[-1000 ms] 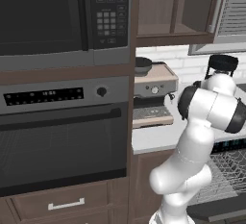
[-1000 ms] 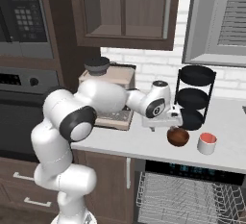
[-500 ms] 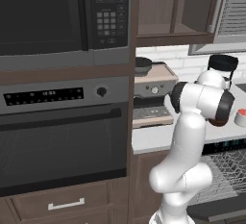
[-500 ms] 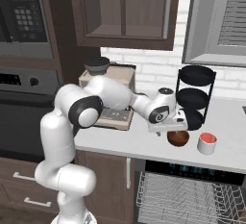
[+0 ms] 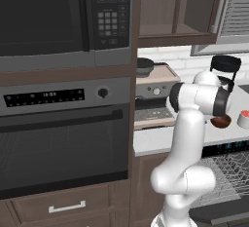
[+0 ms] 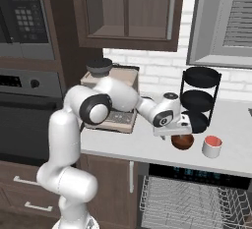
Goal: Pick up the cup and bowl from the counter, place them in the dishwasher, and close the dishwasher door.
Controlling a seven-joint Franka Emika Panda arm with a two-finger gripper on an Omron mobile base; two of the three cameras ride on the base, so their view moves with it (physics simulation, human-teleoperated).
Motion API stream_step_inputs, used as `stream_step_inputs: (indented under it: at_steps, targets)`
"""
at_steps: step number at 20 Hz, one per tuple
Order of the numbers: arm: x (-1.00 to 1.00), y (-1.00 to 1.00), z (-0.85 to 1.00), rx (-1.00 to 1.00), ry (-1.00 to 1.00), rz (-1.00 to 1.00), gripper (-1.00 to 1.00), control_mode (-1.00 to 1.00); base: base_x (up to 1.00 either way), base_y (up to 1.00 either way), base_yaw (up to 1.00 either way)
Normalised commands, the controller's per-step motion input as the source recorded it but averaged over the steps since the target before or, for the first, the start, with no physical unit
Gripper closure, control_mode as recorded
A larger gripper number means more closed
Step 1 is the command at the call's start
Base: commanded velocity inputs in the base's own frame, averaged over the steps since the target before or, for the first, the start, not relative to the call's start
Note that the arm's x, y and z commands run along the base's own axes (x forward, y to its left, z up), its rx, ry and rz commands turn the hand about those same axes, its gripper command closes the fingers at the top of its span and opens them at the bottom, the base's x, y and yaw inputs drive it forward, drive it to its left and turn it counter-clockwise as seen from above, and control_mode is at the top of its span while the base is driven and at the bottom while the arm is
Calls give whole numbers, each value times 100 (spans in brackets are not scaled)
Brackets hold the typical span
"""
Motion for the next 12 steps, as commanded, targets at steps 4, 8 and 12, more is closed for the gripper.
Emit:
stream_step_inputs:
  at_steps: [4,8,12]
  targets:
    - [12,0,-25,0,5,0,100,-100,0,0,0]
    - [5,0,-22,0,3,0,100,-100,0,0,0]
    - [0,-8,-4,0,1,0,100,-100,0,0,0]
